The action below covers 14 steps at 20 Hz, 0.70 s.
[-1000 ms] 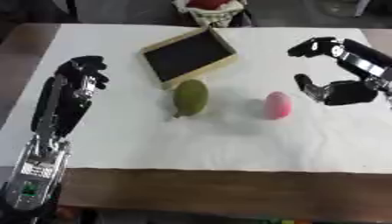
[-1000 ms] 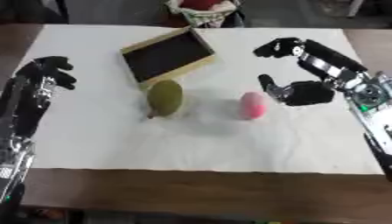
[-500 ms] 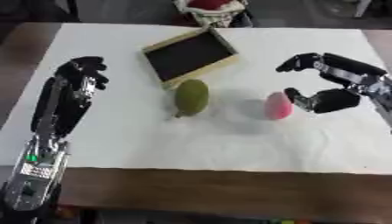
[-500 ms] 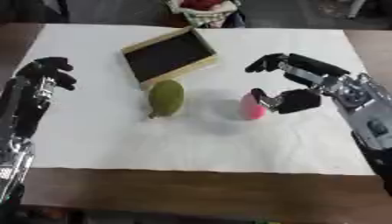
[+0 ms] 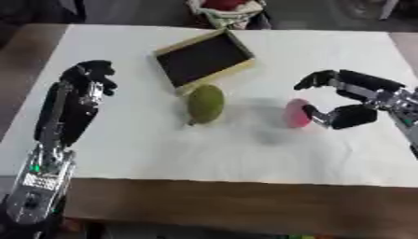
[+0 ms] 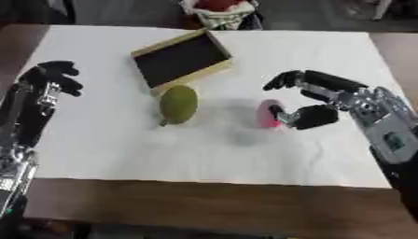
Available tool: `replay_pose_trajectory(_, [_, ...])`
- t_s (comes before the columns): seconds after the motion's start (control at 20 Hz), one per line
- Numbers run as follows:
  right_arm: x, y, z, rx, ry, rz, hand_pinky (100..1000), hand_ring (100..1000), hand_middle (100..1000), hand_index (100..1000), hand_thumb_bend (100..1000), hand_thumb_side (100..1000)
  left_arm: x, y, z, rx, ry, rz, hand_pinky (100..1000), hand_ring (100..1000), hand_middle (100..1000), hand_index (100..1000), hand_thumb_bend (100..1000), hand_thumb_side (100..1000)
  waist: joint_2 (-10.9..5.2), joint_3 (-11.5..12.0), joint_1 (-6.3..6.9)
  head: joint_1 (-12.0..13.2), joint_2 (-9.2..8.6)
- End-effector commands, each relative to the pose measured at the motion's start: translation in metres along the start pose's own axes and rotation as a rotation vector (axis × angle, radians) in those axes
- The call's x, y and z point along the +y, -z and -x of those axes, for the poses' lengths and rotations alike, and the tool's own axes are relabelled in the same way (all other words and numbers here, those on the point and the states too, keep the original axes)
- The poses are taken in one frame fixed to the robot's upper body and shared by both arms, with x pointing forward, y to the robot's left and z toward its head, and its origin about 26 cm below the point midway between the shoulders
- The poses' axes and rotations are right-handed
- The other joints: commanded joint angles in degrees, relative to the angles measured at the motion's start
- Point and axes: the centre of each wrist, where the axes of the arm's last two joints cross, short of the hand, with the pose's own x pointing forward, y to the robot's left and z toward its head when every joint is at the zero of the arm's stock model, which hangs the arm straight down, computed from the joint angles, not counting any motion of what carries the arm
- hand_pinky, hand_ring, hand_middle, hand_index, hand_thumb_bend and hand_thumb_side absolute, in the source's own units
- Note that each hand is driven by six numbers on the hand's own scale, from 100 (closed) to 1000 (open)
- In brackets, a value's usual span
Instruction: Pick up objects on the table and place them in the box.
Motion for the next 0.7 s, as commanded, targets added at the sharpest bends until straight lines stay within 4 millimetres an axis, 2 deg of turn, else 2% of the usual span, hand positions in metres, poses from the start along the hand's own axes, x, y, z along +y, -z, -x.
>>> replay_pose_trajectory(0.05, [-0.009, -0.002, 0.003, 0.019, -0.041, 0.006, 898, 892, 854, 888, 100, 572, 0.004, 0.003, -0.004, -0.021, 0.009, 0.008, 550, 567, 612, 744, 100, 721, -0.97, 0.0, 0.02, 0.2, 0.26])
replay_pose_trajectory(0.7, [0.009, -0.002, 0.022, 0.113, -0.053, -0.016, 900, 891, 862, 874, 100, 556, 0.003, 0.002, -0.004, -0.019, 0.009, 0.007, 551, 568, 612, 744, 100, 721, -0.98, 0.0, 0.15, 0.5, 0.26])
